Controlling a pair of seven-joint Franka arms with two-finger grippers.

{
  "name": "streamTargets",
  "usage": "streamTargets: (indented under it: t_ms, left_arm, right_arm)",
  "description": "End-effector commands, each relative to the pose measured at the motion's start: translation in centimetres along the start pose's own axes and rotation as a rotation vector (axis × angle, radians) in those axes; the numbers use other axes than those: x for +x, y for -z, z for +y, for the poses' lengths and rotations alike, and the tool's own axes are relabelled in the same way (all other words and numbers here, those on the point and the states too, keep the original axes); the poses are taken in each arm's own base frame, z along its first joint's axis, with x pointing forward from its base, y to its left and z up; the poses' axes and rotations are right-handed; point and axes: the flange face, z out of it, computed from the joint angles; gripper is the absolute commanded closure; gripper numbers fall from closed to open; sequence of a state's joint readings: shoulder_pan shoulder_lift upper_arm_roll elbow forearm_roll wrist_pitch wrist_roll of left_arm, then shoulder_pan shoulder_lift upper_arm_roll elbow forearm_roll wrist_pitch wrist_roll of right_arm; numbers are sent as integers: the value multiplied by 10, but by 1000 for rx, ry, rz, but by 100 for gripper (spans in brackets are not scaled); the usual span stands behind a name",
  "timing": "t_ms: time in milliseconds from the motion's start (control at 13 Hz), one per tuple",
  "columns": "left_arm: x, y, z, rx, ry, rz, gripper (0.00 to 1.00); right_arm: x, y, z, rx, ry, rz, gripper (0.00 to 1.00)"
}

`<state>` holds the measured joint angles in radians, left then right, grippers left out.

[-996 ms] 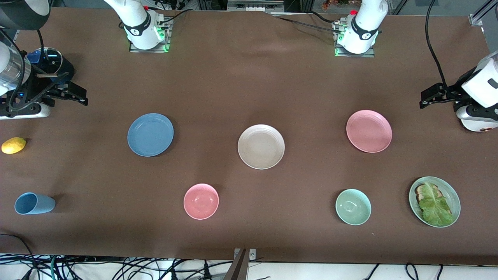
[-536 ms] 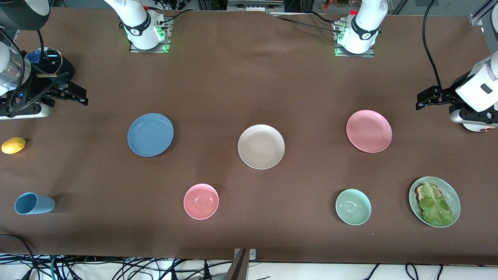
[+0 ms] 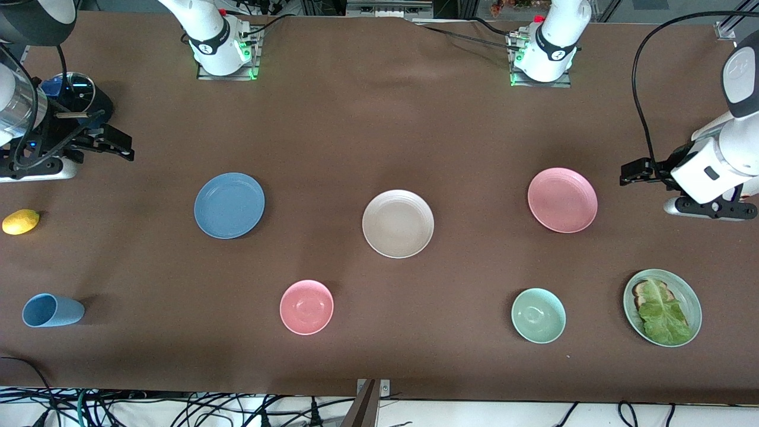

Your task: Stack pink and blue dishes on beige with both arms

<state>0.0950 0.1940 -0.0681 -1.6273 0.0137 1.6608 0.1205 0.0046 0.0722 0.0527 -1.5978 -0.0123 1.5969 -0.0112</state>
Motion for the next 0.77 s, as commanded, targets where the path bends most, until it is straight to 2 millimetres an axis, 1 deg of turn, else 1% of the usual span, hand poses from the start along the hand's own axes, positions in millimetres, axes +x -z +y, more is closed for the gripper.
streamTargets:
  t_ms: [0,230,307,383,536,690]
  left_arm:
    - [12,-26,-29,-21,-49,2,0]
    - [8,-71,-40,-25,-61,-2,0]
    - [5,-86,-41,-19,-73,-3,0]
    - [1,-99,-47,-8,-75,-9,0]
    - [-9,-118,-47,20,-85,23,0]
    - [-21,-143,-57,30,-100,26,0]
  right_arm:
    - [-1,5,-2,4,-7,-2,0]
    - [-1,5,-1,5,-9,-2,0]
    - [-1,5,-2,5,-7,-2,0]
    - [-1,5,-2,5,-7,-2,0]
    - [-1,5,-2,4,-7,-2,0]
    - [-1,5,-2,4,-7,-2,0]
